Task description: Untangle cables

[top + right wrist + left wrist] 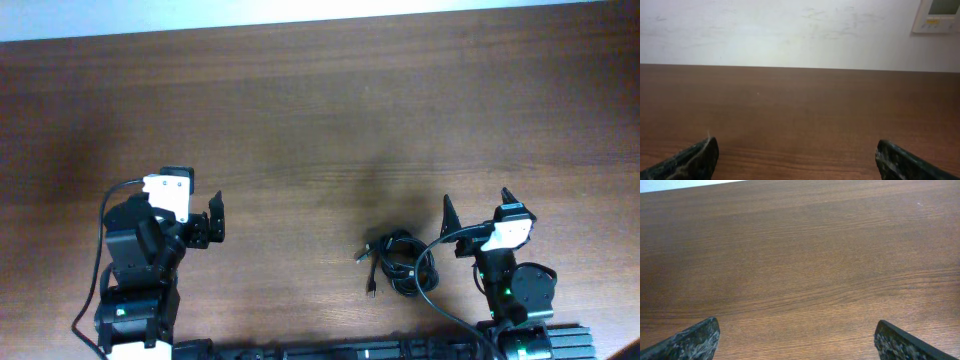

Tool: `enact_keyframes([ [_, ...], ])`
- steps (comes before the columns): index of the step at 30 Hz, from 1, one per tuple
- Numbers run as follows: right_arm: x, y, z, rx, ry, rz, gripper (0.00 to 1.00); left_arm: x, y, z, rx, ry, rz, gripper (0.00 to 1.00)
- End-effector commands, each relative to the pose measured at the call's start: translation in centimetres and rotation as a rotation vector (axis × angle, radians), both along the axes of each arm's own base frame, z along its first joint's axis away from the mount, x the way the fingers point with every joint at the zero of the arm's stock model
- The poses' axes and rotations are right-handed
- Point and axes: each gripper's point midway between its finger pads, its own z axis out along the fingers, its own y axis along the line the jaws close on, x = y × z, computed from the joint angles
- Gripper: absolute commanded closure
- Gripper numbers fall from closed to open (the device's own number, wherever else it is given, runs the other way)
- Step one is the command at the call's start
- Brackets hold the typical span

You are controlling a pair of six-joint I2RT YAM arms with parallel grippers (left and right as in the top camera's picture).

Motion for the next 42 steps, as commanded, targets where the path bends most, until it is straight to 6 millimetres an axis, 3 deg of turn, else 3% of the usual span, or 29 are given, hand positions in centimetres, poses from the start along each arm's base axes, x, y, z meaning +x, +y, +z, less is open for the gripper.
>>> enact_keyframes([
  [1, 0.0, -0.3, -0.3, 0.008, 0.005, -0.016, 0.01, 0.2, -0.1, 1.0, -0.019, -0.019, -0.003, 0.01],
  [13, 0.0, -0.3, -0.3, 0.008, 0.005, -0.016, 0.01, 0.3, -0.6, 1.5, -0.035, -0.03, -0.028, 0.01],
  [18, 0.0, -0.3, -0.3, 0.008, 0.005, -0.016, 0.01, 1.1, -1.3, 1.9, -0.061, -0.009, -0.064, 0.01],
  [26, 0.0, -0.3, -0.3, 0.008, 0.005, -0.016, 0.01, 2.7, -1.4, 0.8, -0.081, 0.122, -0.068, 0.01],
  [35, 0.0, -0.3, -0.3, 0.008, 0.005, -0.016, 0.01, 2.4, -1.4, 0.3, -0.085, 0.174, -0.065, 0.01],
  [42, 0.0, -0.3, -0.3, 0.008, 0.005, -0.016, 0.02, 2.1, -1.6, 1.1, -0.08, 0.185, -0.073, 0.01],
])
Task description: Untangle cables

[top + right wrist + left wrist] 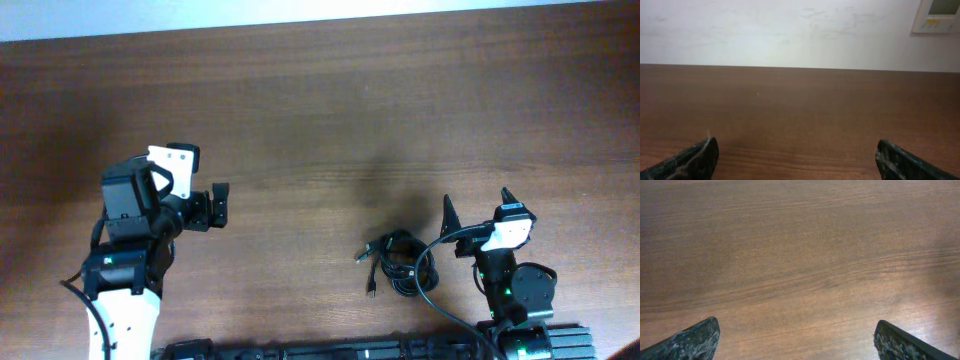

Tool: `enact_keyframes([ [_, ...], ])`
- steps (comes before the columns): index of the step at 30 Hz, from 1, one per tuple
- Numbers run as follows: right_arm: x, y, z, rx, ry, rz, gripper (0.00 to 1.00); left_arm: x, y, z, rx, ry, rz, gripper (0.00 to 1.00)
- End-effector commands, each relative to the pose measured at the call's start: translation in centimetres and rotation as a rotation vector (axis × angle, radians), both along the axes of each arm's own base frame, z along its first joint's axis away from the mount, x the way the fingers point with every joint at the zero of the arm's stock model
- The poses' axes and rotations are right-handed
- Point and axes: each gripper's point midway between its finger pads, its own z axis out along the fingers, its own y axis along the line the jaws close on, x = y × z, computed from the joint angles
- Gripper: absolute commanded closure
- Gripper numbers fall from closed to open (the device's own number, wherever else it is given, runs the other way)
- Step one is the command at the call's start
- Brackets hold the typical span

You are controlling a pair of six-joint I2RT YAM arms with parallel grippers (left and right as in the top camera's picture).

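Observation:
A small tangle of black cables (396, 266) lies on the brown wooden table (330, 110), near the front and right of centre; neither wrist view shows it. My right gripper (476, 200) stands open just right of the tangle, and in its wrist view (796, 162) only bare wood lies between its fingers. My left gripper (217, 205) is far to the left of the cables, open and pointing right. Its wrist view (796, 342) shows blurred bare wood between the fingertips (692, 340).
A white wall (790, 30) with a small wall panel (939, 15) rises behind the table's far edge. A black lead from the right arm (440, 295) loops beside the tangle. Arm bases stand along the front edge.
My left arm has moved a little away from the front edge and its gripper now sits slightly farther up and right; its wrist view is blurred. The right arm and cables have not moved.

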Motion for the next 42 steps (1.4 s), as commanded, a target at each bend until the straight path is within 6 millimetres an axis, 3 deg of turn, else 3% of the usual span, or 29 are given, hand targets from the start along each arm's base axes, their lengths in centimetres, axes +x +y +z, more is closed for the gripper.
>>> enact_keyframes([
  [1, 0.0, -0.3, -0.3, 0.008, 0.005, -0.016, 0.01, 0.4, -0.6, 2.0, -0.008, -0.029, -0.019, 0.01],
  [7, 0.0, -0.3, -0.3, 0.008, 0.005, -0.016, 0.01, 0.4, -2.3, 3.1, 0.036, -0.049, -0.082, 0.01],
  [12, 0.0, -0.3, -0.3, 0.008, 0.005, -0.016, 0.01, 1.0, -3.3, 2.7, 0.035, -0.021, -0.115, 0.01],
  [20, 0.0, -0.3, -0.3, 0.008, 0.005, -0.016, 0.01, 2.1, -6.6, 1.3, 0.068, 0.074, -0.248, 0.01],
  [24, 0.0, -0.3, -0.3, 0.008, 0.005, -0.016, 0.01, 2.2, -7.0, 0.5, 0.07, 0.099, -0.261, 0.01],
  [42, 0.0, -0.3, -0.3, 0.008, 0.005, -0.016, 0.01, 2.5, -7.1, 0.7, 0.075, 0.082, -0.275, 0.01],
])
